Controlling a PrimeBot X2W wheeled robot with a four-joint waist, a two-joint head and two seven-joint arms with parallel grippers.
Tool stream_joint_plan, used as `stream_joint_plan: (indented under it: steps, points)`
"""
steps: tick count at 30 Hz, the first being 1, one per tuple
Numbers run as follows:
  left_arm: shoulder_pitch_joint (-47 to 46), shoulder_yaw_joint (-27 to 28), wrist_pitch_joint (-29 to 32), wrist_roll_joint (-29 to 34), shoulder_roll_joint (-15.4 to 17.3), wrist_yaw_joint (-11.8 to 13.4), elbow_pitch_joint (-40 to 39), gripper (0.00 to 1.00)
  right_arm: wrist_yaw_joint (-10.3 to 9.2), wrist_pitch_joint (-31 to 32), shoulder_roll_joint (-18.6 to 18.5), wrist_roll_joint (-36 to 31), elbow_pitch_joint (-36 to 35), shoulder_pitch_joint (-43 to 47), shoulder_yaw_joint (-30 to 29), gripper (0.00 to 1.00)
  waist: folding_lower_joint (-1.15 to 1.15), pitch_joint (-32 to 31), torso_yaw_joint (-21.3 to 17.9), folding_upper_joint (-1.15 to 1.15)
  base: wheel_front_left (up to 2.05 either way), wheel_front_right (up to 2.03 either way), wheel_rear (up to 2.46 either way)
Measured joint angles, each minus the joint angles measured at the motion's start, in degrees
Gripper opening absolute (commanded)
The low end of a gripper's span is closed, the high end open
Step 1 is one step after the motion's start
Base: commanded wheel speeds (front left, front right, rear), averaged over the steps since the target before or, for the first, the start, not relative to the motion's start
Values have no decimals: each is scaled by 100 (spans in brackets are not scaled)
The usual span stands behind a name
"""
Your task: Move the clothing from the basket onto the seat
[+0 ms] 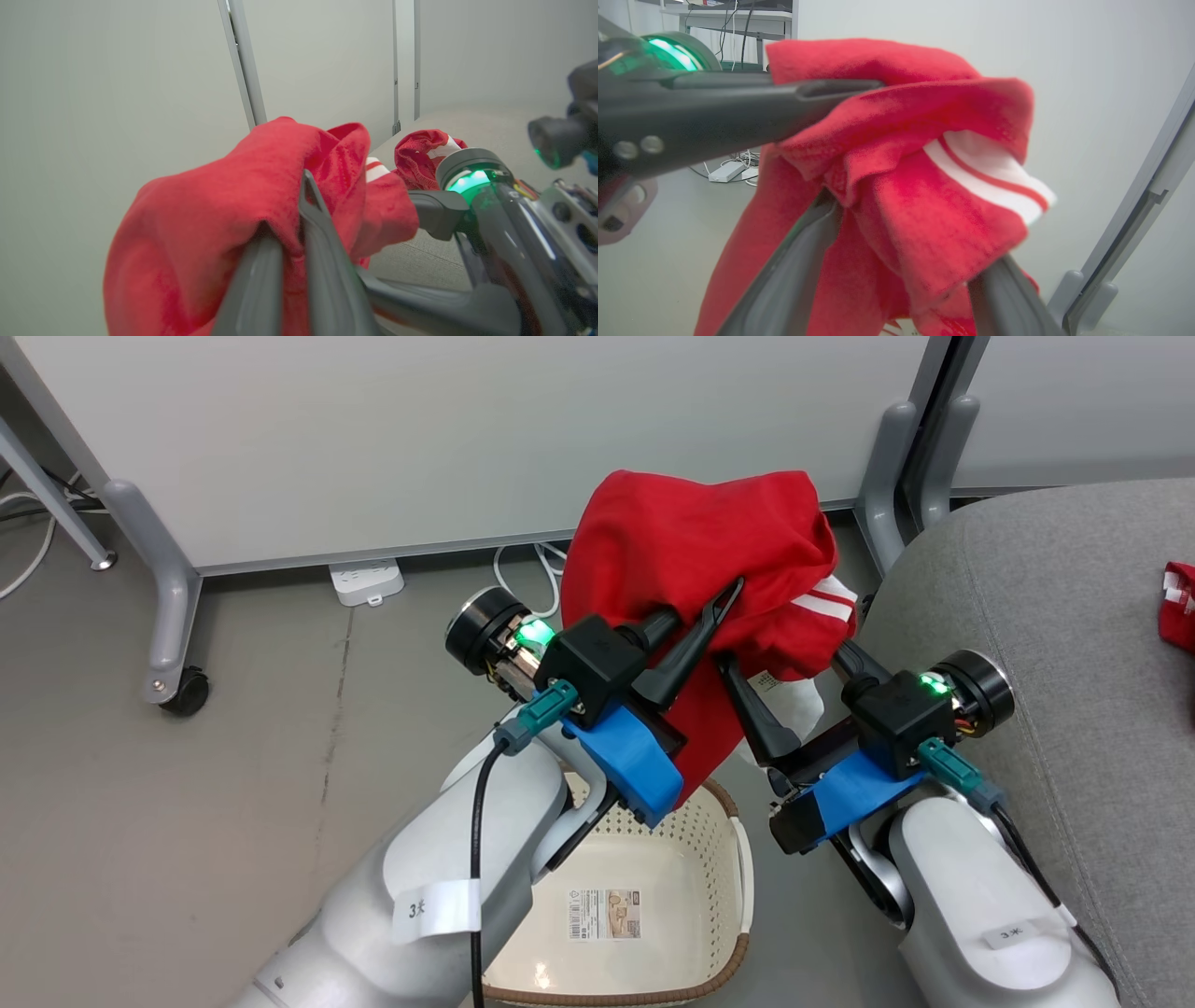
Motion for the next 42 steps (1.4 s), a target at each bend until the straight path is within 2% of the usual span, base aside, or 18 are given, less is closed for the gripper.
stream_joint_plan:
  steps: [1, 2, 3, 34, 35, 36, 42]
  points:
    - [-4, -4, 0, 0, -7, 0, 0, 0, 0, 0, 21, 0, 19, -19, -11, 77, 0, 5, 1, 0, 0, 0, 0]
    - [-5, -9, 0, 0, -11, 0, 2, 0, 0, 0, 43, -1, 48, -31, -20, 18, 0, 7, 2, 0, 0, 0, 0]
    - [-6, -13, 0, 0, -15, 0, 3, 0, 0, 0, 65, 0, 53, -33, -35, 0, 0, 9, 4, 0, 0, 0, 0]
    - [5, -4, 0, 0, -58, -29, 75, 0, 0, 0, 73, 47, 110, -26, -91, 0, 0, -100, 17, 0, 0, 0, 0]
    - [5, 3, 0, -1, -59, -32, 81, 31, 0, 0, 71, 49, 109, -26, -92, 0, 0, -99, 18, 0, 0, 0, 0]
    - [8, 10, 0, -15, -64, -32, 98, 100, 0, 0, 70, 54, 107, -25, -97, 0, 0, -98, 20, 0, 0, 0, 0]
    - [26, -11, 0, -36, -75, -32, 133, 100, 0, 0, 59, 62, 96, -25, -123, 0, 0, -56, 33, 0, 0, 0, 0]
